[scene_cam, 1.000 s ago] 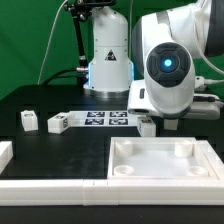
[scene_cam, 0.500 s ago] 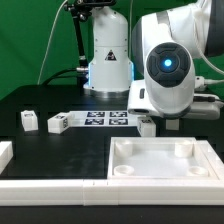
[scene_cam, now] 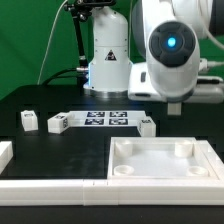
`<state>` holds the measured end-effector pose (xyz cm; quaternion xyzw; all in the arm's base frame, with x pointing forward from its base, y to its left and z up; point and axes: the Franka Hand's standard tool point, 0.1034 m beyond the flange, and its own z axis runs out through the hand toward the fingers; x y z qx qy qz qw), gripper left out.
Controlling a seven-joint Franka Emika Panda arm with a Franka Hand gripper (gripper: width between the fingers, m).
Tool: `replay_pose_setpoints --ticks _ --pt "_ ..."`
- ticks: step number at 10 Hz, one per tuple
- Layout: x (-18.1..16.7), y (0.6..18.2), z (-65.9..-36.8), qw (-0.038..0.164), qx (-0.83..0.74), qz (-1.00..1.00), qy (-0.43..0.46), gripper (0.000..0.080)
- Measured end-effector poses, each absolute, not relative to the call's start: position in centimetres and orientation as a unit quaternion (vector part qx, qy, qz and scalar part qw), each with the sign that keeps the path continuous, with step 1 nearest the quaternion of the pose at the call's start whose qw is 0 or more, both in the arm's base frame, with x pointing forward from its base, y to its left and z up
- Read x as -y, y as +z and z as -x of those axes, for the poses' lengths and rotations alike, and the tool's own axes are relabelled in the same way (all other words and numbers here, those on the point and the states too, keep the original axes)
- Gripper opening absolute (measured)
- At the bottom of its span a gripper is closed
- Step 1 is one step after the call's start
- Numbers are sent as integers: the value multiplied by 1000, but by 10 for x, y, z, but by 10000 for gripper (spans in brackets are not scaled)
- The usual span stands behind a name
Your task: Assemble one leg
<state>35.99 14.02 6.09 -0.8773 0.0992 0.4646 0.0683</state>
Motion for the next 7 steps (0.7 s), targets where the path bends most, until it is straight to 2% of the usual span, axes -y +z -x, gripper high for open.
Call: replay_pose_setpoints --ticks 2,4,7 --pt "-139 78 -366 69 -97 884 453 288" --pt "-139 76 -364 69 -97 882 455 288" --pt "-141 73 -376 69 -97 937 329 288"
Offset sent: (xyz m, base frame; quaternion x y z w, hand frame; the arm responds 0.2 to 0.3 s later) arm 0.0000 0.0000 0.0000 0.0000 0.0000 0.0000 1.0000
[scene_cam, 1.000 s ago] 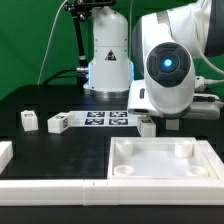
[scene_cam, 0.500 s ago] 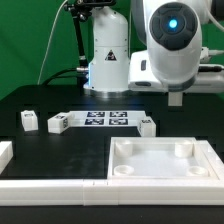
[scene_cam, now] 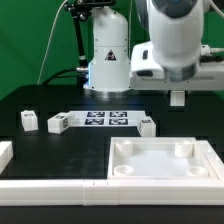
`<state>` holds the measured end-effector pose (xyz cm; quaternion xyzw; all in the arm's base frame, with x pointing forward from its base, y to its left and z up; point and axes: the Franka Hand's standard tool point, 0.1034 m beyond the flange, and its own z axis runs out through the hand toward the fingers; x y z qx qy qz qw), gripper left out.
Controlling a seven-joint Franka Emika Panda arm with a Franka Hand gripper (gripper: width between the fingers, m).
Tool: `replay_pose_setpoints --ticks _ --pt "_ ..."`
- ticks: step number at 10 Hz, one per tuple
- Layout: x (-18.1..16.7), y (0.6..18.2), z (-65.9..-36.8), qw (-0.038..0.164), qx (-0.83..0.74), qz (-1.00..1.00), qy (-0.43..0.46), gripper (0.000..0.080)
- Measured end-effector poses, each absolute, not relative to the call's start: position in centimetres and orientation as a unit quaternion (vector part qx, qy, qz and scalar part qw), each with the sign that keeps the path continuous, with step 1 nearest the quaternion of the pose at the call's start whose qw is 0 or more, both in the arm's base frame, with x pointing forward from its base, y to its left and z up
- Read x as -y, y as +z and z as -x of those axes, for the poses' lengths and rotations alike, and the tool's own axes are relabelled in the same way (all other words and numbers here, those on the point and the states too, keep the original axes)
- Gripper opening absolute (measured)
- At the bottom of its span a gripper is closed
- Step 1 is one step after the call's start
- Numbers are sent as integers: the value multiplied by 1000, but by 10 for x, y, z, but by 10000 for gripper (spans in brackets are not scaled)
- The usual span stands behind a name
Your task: Assemble one leg
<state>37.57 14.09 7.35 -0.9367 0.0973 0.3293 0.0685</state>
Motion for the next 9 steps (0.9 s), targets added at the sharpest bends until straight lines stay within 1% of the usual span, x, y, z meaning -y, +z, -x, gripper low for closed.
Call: replay_pose_setpoints --ticks 1,2,5,7,8,9 --pt "-138 72 -382 71 -93 947 299 288" --pt "-136 75 -393 68 -86 959 260 288" --pt "-125 80 -421 74 -58 986 136 288" --pt "-120 84 -437 72 -62 994 45 288" --pt "-120 85 -439 71 -62 995 26 288" --pt "-120 88 -450 71 -64 995 -29 288"
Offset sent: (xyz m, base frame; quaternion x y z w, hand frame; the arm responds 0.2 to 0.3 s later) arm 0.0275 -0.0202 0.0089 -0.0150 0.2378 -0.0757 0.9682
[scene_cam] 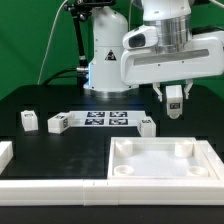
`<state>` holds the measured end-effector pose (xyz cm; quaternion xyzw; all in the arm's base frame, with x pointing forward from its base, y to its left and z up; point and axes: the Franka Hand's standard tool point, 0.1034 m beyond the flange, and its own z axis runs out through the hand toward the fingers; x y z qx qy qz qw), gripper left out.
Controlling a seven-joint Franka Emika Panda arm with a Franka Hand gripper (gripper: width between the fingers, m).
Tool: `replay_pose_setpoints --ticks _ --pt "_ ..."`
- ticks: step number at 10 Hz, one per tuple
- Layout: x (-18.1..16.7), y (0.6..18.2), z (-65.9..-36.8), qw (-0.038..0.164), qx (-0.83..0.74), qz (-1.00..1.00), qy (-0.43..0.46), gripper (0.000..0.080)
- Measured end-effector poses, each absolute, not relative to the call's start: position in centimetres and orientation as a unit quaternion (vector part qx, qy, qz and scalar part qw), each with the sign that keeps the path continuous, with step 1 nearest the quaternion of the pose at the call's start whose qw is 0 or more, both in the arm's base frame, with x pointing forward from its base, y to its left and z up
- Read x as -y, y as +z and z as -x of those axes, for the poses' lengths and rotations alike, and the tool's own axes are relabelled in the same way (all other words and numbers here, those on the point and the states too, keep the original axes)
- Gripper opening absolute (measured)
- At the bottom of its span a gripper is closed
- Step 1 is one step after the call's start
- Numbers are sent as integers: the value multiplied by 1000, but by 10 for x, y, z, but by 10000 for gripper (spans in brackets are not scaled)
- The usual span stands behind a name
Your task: Assemble one leg
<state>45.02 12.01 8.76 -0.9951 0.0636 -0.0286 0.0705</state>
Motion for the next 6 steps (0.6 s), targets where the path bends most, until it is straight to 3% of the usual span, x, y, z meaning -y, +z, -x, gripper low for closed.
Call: replay_pose_setpoints --ticks 2,3,6 --pt "-122 86 -445 65 -54 990 -111 288" --pt "-119 87 -450 61 -26 994 -87 288" --pt "-105 100 -509 57 36 993 -102 288"
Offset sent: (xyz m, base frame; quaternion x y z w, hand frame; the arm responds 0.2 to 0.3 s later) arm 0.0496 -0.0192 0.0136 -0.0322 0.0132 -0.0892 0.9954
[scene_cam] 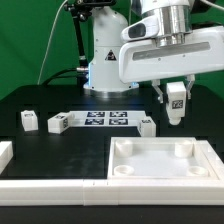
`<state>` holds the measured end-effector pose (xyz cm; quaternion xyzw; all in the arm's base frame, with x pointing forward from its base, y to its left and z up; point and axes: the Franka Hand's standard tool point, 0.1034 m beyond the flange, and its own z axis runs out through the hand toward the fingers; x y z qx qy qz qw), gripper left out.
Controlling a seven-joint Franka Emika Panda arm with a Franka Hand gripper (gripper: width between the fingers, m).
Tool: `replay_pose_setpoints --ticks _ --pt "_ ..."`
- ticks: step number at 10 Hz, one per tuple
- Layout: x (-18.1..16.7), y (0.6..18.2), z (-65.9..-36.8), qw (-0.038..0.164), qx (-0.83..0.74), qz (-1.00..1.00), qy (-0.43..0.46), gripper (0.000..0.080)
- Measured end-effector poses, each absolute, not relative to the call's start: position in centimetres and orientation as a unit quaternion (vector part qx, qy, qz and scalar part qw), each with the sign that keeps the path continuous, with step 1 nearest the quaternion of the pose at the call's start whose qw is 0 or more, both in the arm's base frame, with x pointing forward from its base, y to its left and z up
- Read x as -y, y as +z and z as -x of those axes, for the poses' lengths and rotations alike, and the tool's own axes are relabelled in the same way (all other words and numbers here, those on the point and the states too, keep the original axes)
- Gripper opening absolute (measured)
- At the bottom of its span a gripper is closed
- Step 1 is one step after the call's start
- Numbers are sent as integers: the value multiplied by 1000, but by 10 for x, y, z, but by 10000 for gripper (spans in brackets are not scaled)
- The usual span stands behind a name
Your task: Assemble one leg
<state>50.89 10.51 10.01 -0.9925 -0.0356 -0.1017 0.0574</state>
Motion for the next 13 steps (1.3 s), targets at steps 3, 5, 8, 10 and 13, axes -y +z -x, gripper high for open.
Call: replay_pose_setpoints --ticks 3,5,8,10,13 --pt "-105 101 -519 59 37 992 -102 288" --pt "-106 100 -520 58 38 992 -106 288" --pt "-102 104 -557 61 44 991 -113 288" --pt "-100 104 -582 62 49 989 -125 288" --pt "-85 107 -608 56 113 984 -129 288"
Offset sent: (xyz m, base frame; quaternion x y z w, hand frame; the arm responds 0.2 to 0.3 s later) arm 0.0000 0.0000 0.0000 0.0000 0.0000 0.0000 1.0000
